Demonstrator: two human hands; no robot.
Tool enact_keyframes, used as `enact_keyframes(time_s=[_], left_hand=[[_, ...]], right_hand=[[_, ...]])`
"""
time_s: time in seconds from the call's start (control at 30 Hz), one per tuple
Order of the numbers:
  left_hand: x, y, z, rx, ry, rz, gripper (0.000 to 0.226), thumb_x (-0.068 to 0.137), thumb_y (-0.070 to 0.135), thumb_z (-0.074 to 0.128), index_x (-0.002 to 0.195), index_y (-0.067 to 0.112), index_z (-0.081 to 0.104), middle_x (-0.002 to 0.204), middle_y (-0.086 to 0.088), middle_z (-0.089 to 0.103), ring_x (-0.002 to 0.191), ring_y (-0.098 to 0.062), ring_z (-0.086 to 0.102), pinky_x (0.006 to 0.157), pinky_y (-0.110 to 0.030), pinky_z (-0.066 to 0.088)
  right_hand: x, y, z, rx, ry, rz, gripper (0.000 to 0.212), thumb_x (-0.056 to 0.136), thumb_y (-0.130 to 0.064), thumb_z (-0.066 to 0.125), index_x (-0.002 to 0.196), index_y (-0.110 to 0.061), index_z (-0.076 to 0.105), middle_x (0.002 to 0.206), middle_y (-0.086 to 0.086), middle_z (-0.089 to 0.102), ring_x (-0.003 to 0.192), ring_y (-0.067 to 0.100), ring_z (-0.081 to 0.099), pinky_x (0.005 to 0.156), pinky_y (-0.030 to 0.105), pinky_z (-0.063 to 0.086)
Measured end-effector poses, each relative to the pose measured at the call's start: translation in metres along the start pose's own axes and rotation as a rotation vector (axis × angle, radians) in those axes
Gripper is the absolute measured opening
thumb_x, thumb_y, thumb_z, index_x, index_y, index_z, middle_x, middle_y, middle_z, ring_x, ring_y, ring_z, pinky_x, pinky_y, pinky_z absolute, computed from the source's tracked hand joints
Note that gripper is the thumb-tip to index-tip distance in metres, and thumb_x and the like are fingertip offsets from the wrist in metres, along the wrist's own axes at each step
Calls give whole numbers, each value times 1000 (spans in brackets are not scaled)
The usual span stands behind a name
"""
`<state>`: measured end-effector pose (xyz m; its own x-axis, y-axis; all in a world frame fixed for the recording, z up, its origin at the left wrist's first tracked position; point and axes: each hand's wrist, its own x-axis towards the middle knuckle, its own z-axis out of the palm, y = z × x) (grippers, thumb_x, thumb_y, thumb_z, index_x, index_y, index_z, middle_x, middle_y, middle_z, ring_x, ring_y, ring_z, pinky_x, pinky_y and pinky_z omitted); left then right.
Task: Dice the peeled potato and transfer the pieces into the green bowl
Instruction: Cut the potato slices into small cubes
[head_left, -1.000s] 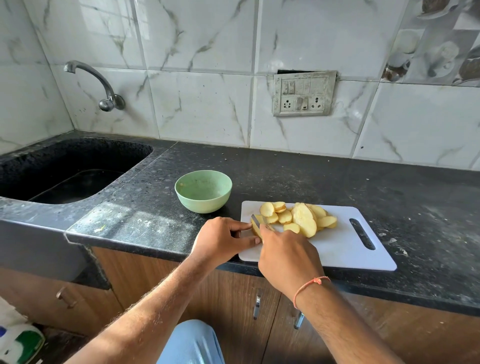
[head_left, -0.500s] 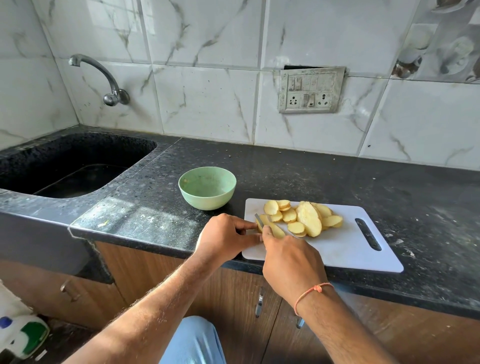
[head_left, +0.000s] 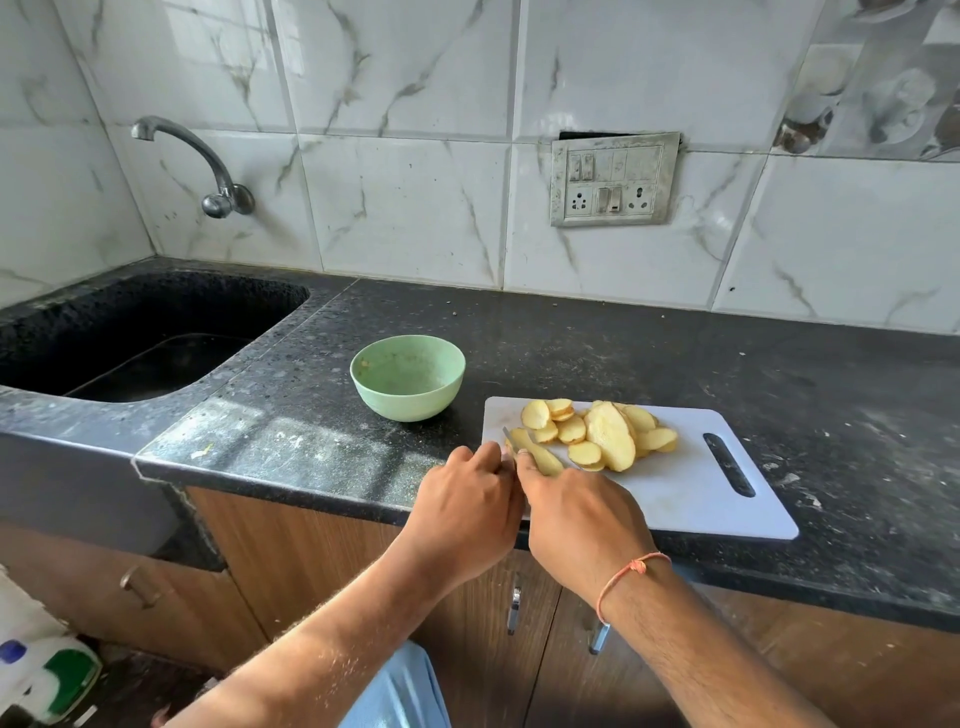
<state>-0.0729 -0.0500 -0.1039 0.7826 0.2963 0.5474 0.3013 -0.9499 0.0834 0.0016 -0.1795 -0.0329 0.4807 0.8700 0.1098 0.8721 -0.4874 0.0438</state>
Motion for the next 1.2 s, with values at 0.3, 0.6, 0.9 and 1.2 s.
enact_keyframes(time_s=[0.3, 0.6, 0.9, 1.2], left_hand=[[3, 7, -12, 181, -139, -6, 33, 105, 39, 39, 106, 22, 67, 101, 6, 56, 78, -21, 57, 62, -36, 32], [6, 12, -22, 251, -221, -43, 44, 107, 40, 30, 128, 19, 62, 114, 6, 56, 90, -21, 59, 68, -38, 29], [4, 9, -14, 254, -189, -39, 55, 103, 42, 19, 125, 22, 65, 105, 8, 55, 81, -20, 58, 65, -36, 32], [0, 4, -6, 175, -152, -59, 61, 103, 45, 18, 133, 23, 67, 105, 9, 56, 81, -19, 57, 66, -36, 37]], right_hand=[[-10, 9, -5, 24, -4, 4, 67, 102, -11, 42, 164, -26, 22, 112, 11, 68, 98, 28, 63, 66, 33, 41], [-33, 19, -14, 70, -53, 6, 57, 103, -13, 41, 158, -26, 31, 89, 5, 62, 77, 24, 47, 63, 35, 38], [-68, 18, -15, 84, -34, 40, 60, 106, -19, 40, 163, -27, 21, 71, -3, 43, 60, 13, 40, 47, 25, 27], [-82, 36, -21, 223, 67, 9, 51, 110, -32, 36, 160, -40, 28, 65, -9, 50, 57, 11, 49, 49, 22, 32]])
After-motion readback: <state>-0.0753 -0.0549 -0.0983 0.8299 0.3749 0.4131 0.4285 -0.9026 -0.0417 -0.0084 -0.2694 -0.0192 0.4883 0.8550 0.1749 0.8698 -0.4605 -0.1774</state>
